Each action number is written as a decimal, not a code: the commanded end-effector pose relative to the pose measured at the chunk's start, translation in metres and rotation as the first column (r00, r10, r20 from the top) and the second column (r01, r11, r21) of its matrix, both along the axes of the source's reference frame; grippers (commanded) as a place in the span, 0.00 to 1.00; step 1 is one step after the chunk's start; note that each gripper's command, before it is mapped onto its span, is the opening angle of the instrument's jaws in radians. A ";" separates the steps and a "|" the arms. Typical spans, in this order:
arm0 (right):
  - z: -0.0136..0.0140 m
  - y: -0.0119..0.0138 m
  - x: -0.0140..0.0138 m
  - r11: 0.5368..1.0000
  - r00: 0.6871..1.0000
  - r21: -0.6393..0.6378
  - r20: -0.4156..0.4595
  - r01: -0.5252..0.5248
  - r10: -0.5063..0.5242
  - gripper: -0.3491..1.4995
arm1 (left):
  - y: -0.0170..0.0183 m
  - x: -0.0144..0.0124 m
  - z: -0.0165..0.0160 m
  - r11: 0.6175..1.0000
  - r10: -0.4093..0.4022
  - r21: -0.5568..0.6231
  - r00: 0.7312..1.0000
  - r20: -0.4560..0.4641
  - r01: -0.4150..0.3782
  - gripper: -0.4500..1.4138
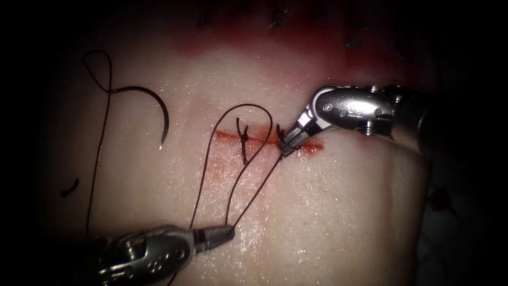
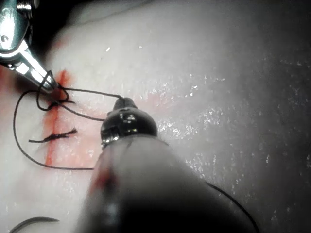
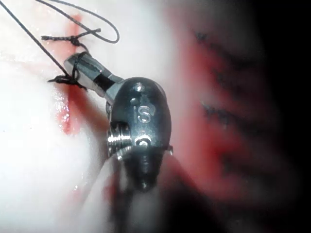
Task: Wound Closure
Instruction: Pull upward on suture with right hand and downward on suture with left end-effector to tighten
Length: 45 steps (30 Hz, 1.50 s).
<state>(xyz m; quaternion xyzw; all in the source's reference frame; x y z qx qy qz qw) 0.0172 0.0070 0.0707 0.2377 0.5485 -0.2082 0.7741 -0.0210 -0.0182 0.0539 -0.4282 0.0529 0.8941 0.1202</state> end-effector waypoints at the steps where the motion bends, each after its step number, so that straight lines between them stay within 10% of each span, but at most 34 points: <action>1: 0.0008 0.0007 0.0004 1.000 1.000 0.000 -0.003 -0.009 0.009 0.00 | -0.0003 -0.0005 0.0004 1.000 0.002 -0.005 1.000 0.002 -0.002 0.05; 28: 0.0028 0.0027 0.0005 0.999 0.999 -0.003 0.009 -0.045 0.045 0.00 | -0.0112 0.0011 0.0000 0.998 0.040 0.056 0.999 0.019 -0.041 0.05; 45: 0.0042 0.0040 0.0008 0.995 0.994 -0.026 0.052 -0.100 0.101 0.00 | -0.0167 -0.0004 -0.0017 0.941 0.297 0.149 0.952 0.071 -0.304 0.05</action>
